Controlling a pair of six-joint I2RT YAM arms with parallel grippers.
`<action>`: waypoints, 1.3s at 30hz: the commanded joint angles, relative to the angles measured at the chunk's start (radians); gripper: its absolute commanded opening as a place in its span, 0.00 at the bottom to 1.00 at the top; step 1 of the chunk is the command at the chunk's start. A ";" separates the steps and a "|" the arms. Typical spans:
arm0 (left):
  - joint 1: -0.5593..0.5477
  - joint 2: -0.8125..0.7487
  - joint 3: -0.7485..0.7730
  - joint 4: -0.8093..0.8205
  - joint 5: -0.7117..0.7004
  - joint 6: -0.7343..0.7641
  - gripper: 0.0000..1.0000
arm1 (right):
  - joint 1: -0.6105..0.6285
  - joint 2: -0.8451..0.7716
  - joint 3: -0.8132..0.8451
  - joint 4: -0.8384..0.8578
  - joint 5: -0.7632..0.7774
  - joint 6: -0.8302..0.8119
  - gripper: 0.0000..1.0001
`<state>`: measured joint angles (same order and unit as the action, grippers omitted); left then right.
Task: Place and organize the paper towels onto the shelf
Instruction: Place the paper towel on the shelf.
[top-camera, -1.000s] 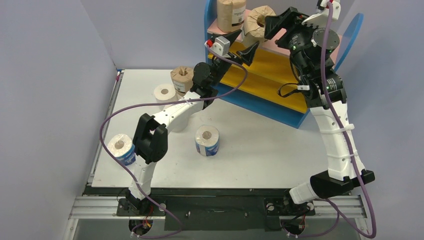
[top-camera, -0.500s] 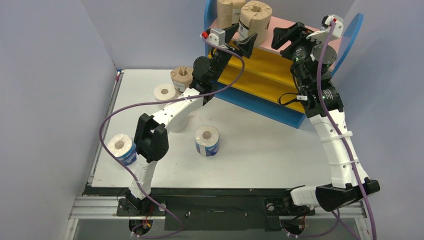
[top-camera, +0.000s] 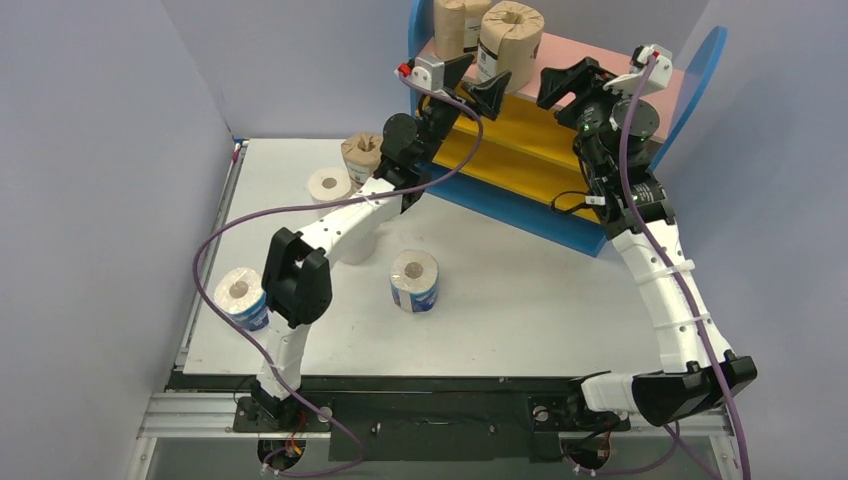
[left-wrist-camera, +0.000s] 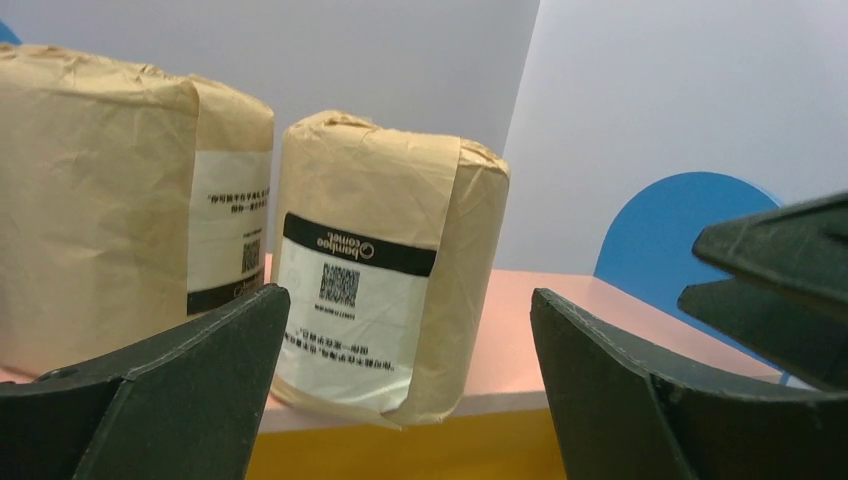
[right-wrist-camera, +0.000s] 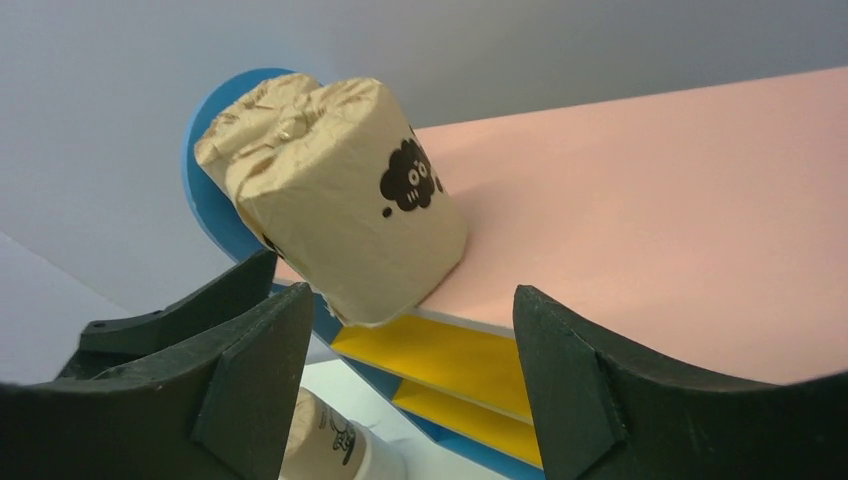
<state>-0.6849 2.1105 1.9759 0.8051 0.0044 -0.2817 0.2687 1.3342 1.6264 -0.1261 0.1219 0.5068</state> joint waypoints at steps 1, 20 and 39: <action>0.001 -0.172 -0.119 0.030 -0.052 -0.041 0.91 | -0.005 -0.086 -0.126 0.131 0.023 -0.005 0.69; -0.004 -0.937 -0.849 -0.502 -0.337 -0.267 0.96 | 0.085 -0.011 -0.075 0.105 -0.033 -0.155 0.83; 0.002 -1.419 -1.100 -1.005 -0.213 -0.239 0.96 | 0.103 0.185 0.052 0.085 -0.002 -0.292 0.83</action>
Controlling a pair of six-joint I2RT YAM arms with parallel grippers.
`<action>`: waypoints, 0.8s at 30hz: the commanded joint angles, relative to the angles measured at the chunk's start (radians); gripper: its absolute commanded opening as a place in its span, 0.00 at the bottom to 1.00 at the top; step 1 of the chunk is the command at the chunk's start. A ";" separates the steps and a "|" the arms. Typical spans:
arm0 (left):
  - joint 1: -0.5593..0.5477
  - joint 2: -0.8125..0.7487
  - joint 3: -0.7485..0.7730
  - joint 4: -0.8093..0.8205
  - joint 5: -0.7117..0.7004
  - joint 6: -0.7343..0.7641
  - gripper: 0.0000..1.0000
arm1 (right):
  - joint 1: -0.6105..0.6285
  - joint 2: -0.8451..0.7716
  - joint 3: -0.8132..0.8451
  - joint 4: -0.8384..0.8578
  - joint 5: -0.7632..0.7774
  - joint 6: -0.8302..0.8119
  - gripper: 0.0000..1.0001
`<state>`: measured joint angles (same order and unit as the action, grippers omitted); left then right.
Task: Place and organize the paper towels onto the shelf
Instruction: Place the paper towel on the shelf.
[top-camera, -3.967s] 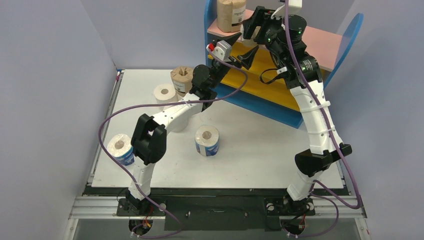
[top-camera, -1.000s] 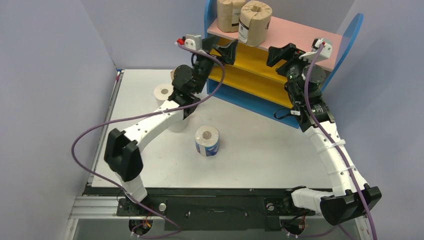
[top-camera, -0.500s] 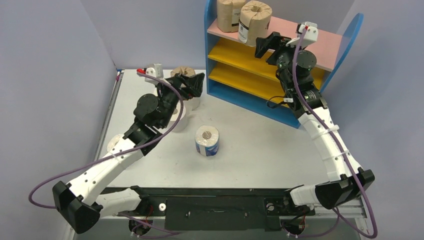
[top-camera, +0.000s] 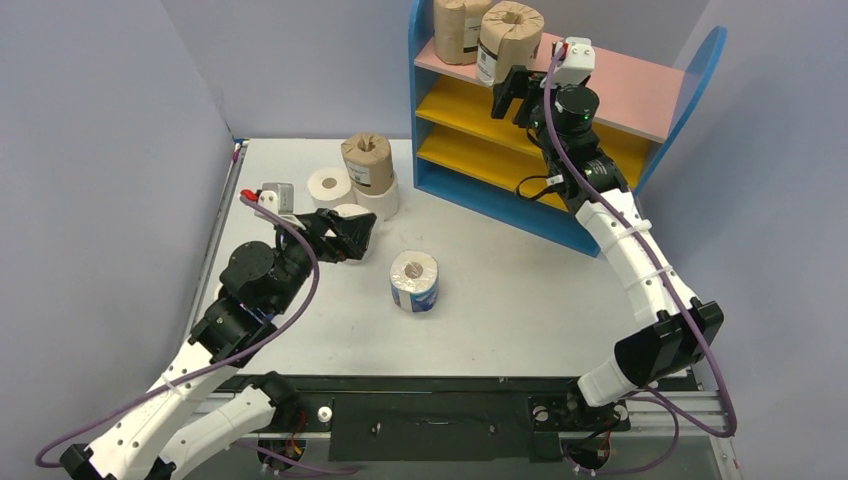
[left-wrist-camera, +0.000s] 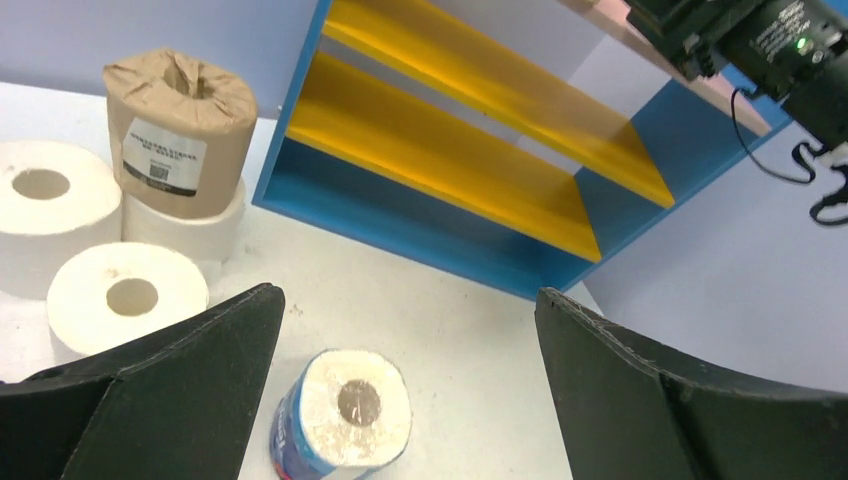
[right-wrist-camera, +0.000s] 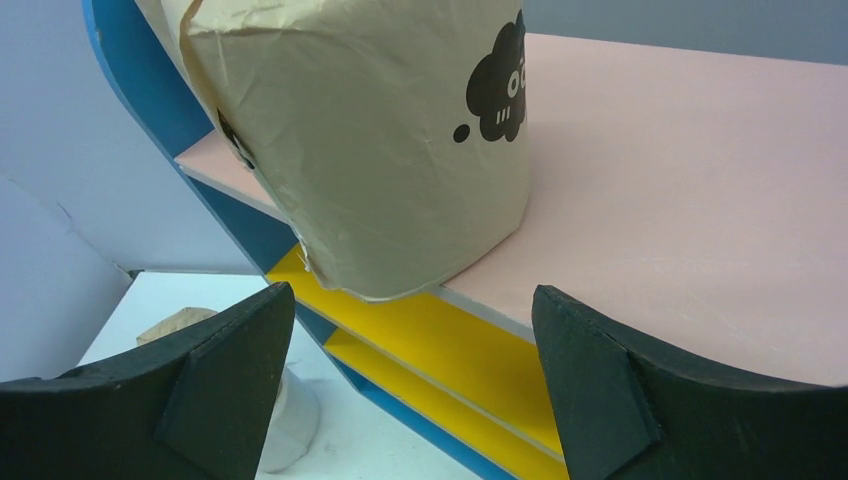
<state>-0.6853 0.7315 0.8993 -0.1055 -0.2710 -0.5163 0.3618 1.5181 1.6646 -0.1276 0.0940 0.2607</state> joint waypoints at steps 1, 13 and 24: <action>0.004 -0.052 -0.054 -0.103 0.064 -0.014 0.96 | 0.011 0.010 0.017 0.089 0.031 -0.048 0.83; 0.004 -0.233 -0.224 -0.143 0.023 -0.050 0.96 | 0.030 0.087 0.101 0.072 0.063 -0.083 0.87; 0.003 -0.238 -0.252 -0.157 0.014 -0.052 0.96 | 0.019 0.173 0.207 0.036 0.104 -0.068 0.87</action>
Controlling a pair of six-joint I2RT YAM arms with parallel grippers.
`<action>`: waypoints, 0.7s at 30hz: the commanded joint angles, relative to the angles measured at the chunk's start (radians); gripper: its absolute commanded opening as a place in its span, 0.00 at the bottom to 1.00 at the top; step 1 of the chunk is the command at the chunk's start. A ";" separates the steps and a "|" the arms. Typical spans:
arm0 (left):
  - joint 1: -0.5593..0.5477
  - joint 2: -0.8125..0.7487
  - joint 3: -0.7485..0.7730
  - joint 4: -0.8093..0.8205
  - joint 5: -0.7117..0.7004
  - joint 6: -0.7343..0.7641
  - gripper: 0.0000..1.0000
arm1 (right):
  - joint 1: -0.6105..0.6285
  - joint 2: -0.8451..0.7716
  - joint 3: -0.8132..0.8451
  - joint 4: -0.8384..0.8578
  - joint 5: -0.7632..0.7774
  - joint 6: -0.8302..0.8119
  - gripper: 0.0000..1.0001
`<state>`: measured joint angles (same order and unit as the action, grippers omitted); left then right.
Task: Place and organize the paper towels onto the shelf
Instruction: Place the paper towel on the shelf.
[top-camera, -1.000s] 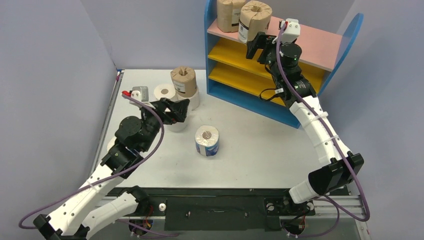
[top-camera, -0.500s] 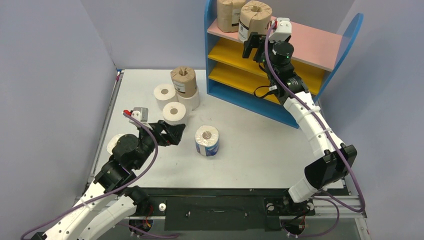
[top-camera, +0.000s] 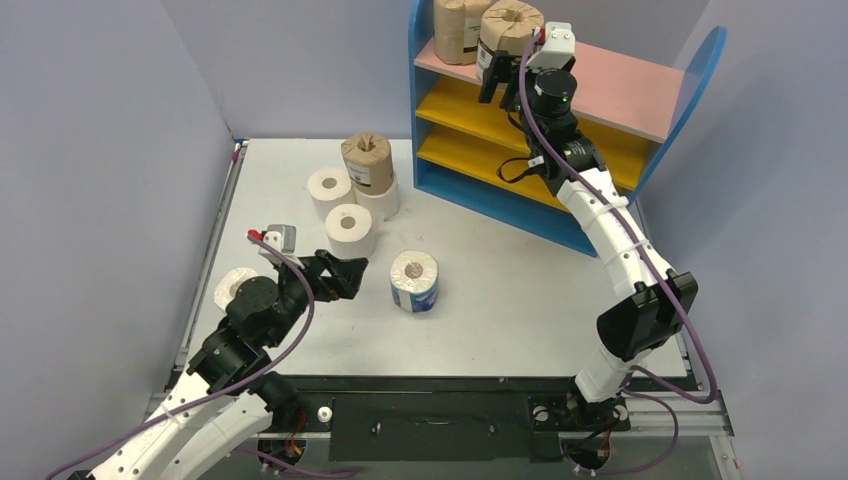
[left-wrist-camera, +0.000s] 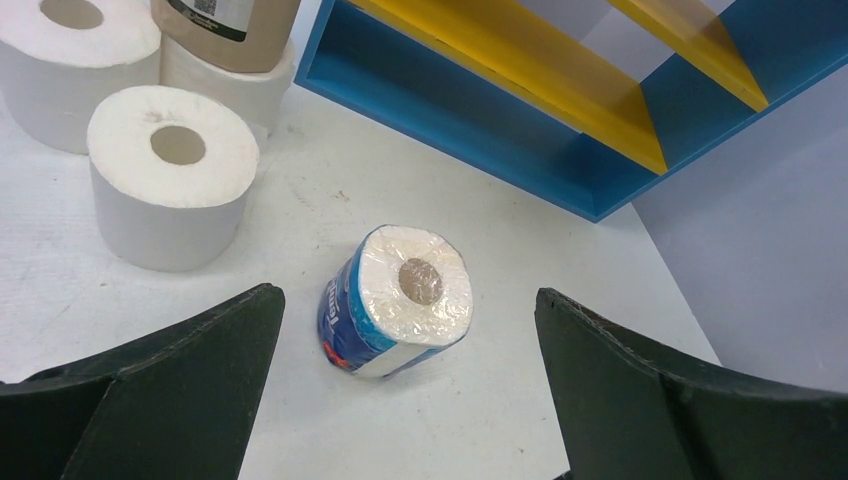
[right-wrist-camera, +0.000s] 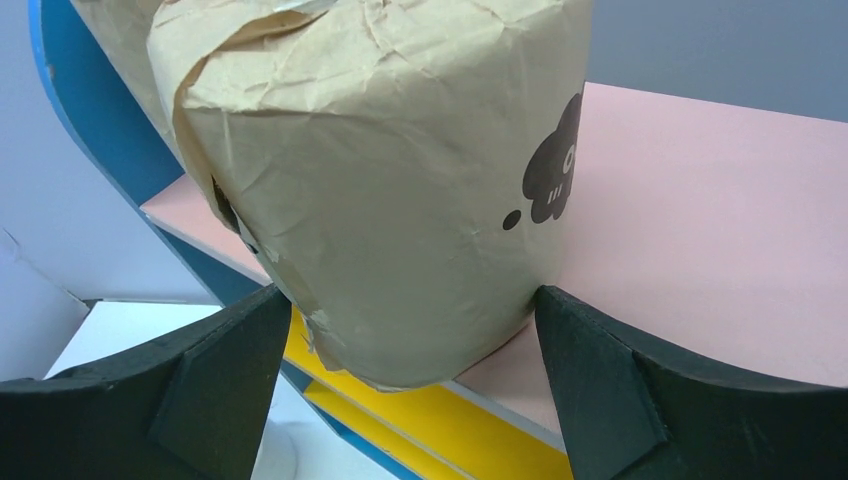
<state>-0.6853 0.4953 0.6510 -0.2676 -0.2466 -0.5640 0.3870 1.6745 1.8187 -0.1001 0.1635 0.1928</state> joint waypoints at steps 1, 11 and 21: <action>0.004 -0.001 -0.005 0.006 -0.007 -0.008 0.96 | -0.007 0.020 0.060 0.007 0.041 -0.001 0.86; 0.004 0.022 -0.027 0.029 0.012 -0.022 0.96 | -0.030 0.057 0.091 -0.003 0.068 -0.001 0.85; 0.004 0.046 -0.040 0.049 0.021 -0.023 0.96 | -0.043 0.109 0.151 -0.026 0.045 -0.004 0.85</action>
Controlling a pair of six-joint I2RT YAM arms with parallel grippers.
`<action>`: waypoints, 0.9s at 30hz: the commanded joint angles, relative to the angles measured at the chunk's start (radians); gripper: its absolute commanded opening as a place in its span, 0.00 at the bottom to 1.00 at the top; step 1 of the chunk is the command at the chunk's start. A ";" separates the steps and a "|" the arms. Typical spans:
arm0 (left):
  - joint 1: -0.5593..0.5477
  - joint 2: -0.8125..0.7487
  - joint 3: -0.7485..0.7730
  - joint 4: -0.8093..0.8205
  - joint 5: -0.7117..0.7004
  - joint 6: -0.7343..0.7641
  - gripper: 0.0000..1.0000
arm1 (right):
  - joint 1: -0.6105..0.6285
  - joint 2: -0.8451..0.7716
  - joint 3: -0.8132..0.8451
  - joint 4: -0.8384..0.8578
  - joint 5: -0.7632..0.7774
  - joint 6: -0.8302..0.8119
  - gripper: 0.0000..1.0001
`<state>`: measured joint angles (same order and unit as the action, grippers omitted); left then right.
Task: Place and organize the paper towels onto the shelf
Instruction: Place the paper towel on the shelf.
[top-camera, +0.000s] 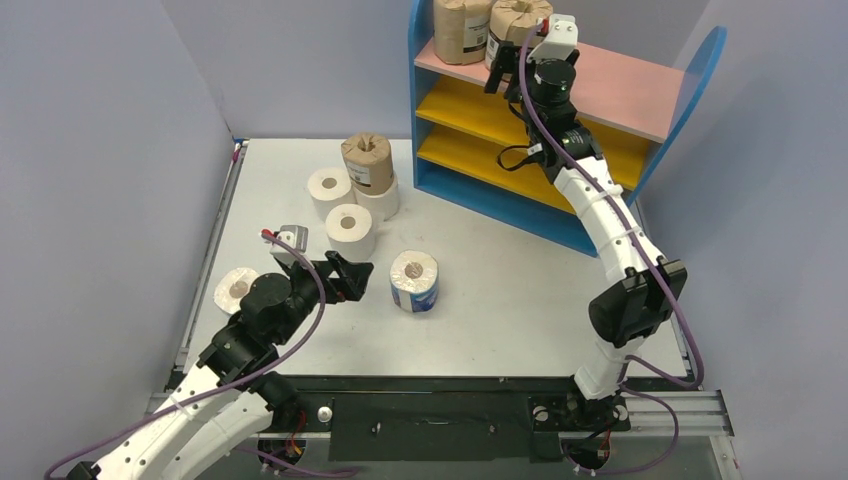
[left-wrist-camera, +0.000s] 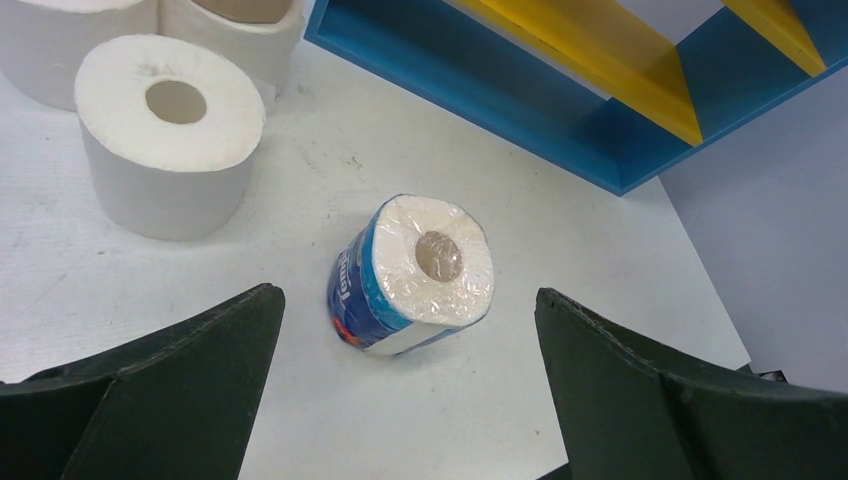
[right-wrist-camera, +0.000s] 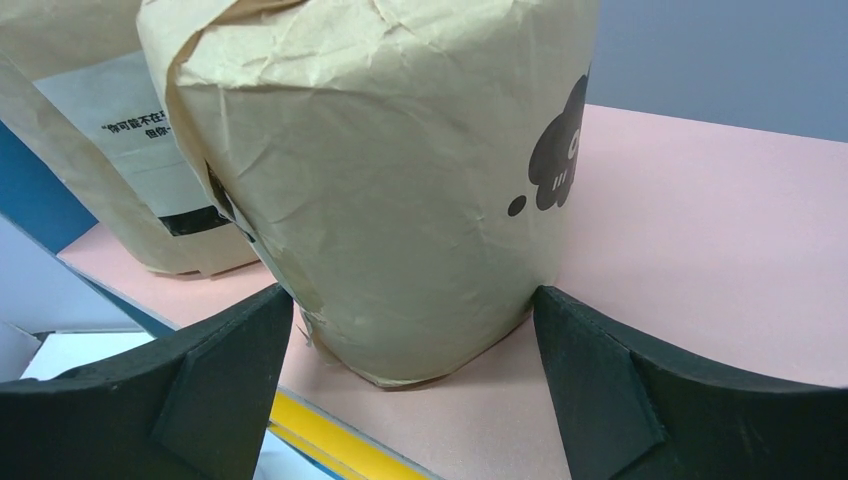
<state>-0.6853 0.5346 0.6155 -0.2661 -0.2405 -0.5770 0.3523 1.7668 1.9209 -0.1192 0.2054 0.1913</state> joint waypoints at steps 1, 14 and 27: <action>0.003 0.006 -0.006 0.049 0.015 -0.010 0.96 | -0.008 0.018 0.052 -0.007 -0.002 -0.003 0.85; 0.003 0.019 -0.018 0.067 0.022 -0.012 0.96 | -0.009 0.034 0.068 -0.011 -0.013 0.000 0.85; 0.004 0.019 -0.024 0.070 0.026 -0.019 0.96 | -0.008 -0.008 0.037 -0.007 0.004 0.000 0.86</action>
<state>-0.6853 0.5587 0.5930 -0.2417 -0.2264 -0.5880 0.3481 1.7931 1.9575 -0.1368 0.2020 0.1905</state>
